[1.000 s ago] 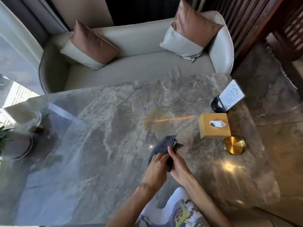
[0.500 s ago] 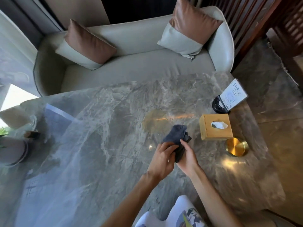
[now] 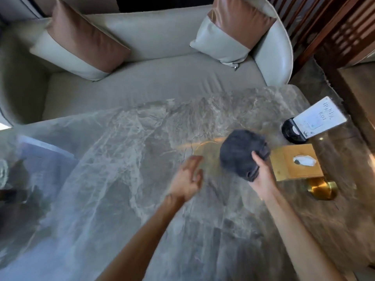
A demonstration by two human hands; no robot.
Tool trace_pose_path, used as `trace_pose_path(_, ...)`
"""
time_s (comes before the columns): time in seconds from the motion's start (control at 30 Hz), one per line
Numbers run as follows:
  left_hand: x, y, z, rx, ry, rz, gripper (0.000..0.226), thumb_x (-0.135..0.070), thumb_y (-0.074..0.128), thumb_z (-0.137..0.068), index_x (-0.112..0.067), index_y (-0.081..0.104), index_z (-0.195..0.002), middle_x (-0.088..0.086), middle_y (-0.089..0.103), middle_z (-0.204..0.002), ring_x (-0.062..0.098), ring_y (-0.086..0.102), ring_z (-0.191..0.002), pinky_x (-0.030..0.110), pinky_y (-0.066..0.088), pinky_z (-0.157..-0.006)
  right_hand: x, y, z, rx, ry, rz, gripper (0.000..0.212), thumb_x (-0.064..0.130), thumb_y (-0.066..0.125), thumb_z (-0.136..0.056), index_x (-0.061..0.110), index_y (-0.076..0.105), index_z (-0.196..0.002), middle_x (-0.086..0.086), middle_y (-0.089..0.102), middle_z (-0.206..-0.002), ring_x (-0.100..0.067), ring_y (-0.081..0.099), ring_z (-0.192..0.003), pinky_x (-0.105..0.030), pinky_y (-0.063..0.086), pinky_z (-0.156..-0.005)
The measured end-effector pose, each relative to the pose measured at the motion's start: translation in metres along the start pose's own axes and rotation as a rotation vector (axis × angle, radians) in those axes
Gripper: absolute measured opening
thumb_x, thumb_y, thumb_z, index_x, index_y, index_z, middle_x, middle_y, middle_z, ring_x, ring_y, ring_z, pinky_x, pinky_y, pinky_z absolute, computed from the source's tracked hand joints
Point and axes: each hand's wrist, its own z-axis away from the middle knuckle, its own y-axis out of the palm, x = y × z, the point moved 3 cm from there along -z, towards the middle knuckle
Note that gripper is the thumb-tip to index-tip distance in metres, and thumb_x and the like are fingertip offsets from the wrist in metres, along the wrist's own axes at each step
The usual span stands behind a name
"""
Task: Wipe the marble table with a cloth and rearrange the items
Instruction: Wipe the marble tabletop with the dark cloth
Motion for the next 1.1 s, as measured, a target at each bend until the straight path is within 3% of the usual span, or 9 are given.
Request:
trace_pose_path(0.1,0.077,-0.031,-0.041,-0.047,-0.111,-0.299,0.081,-0.057,0.008,-0.086,-0.016,0.027,-0.153,0.005,0.024,-0.161,0.024,0.013,-0.152,0.04,0.003,-0.125,0.049,0.012,-0.041,-0.145,-0.282,0.413,0.033,0.031,0.063,-0.088,0.01,0.064,-0.114,-0.01,0.069,-0.108,-0.025,0.066,-0.099,-0.039,0.051,-0.087)
trace_pose_path(0.23,0.14,-0.037,-0.072,-0.12,-0.158,-0.406,0.079,-0.056,0.0,-0.088,-0.019,0.014,-0.156,-0.002,0.01,-0.164,0.017,-0.005,-0.152,0.042,-0.007,-0.124,0.07,0.046,-0.085,-0.133,-0.456,1.182,0.033,0.03,0.046,-0.101,0.016,0.048,-0.071,-0.001,0.047,-0.07,-0.017,0.049,-0.067,-0.022,0.034,-0.06)
trace_pose_path(0.3,0.158,-0.032,-0.075,-0.168,-0.159,-0.426,0.074,-0.055,0.002,-0.09,-0.021,0.01,-0.156,-0.003,0.008,-0.164,0.017,-0.007,-0.152,0.042,-0.005,-0.124,0.052,0.053,-0.113,-0.047,-0.407,1.332,0.025,0.025,0.043,-0.103,0.01,0.063,-0.106,-0.005,0.064,-0.105,-0.021,0.057,-0.101,-0.016,0.037,-0.076)
trace_pose_path(0.37,0.168,-0.023,-0.071,-0.194,-0.126,-0.489,0.067,-0.051,0.006,-0.095,-0.024,0.004,-0.156,-0.004,0.005,-0.165,0.017,-0.007,-0.152,0.043,-0.002,-0.124,0.02,0.048,-0.142,0.042,-0.317,1.507,0.042,0.03,0.041,-0.102,0.012,0.047,-0.14,-0.011,0.051,-0.142,-0.027,0.046,-0.133,-0.029,0.035,-0.104)
trace_pose_path(0.43,0.172,-0.016,-0.066,-0.219,-0.081,-0.523,0.063,-0.048,0.009,-0.098,-0.026,0.002,-0.156,-0.005,0.003,-0.165,0.016,-0.008,-0.153,0.042,-0.002,-0.124,-0.007,0.039,-0.155,0.049,-0.262,1.709,0.05,0.036,0.037,-0.103,0.018,0.035,-0.148,-0.017,0.032,-0.155,-0.032,0.028,-0.145,-0.041,0.026,-0.114)
trace_pose_path(0.53,0.172,-0.018,-0.07,-0.244,-0.08,-0.447,0.063,-0.047,0.013,-0.098,-0.026,0.0,-0.156,-0.005,0.0,-0.165,0.012,-0.011,-0.152,0.041,-0.003,-0.125,-0.021,0.038,-0.151,0.017,-0.27,1.74,0.056,0.039,0.032,-0.104,0.013,0.023,-0.152,-0.013,0.018,-0.161,-0.029,0.011,-0.15,-0.042,0.015,-0.12)
trace_pose_path(0.67,0.17,-0.018,-0.068,-0.264,-0.039,-0.376,0.061,-0.045,0.014,-0.099,-0.027,0.003,-0.157,-0.008,0.003,-0.165,0.008,-0.009,-0.152,0.041,-0.003,-0.125,-0.027,0.036,-0.149,-0.027,-0.424,1.802,0.06,0.042,0.036,-0.102,0.006,0.031,-0.149,-0.016,0.033,-0.155,-0.028,0.027,-0.146,-0.043,0.03,-0.112)
trace_pose_path(0.87,0.168,-0.019,-0.064,-0.285,-0.018,-0.319,0.059,-0.038,0.02,-0.099,-0.024,0.011,-0.157,-0.008,0.016,-0.163,0.005,0.0,-0.152,0.04,-0.001,-0.125,-0.015,0.034,-0.151,0.183,-0.412,1.946,0.058,0.052,0.05,-0.093,0.038,0.035,-0.147,-0.001,0.022,-0.161,-0.02,0.021,-0.148,-0.042,0.029,-0.115)
trace_pose_path(1.1,0.167,-0.02,-0.063,-0.305,-0.027,-0.292,0.059,-0.032,0.025,-0.098,-0.024,0.017,-0.156,-0.008,0.021,-0.162,0.003,0.004,-0.151,0.038,0.0,-0.125,-0.003,0.037,-0.158,0.306,-0.34,2.158,0.069,0.038,0.06,-0.093,0.035,0.024,-0.151,-0.005,0.015,-0.162,-0.024,0.02,-0.148,-0.039,0.029,-0.116)
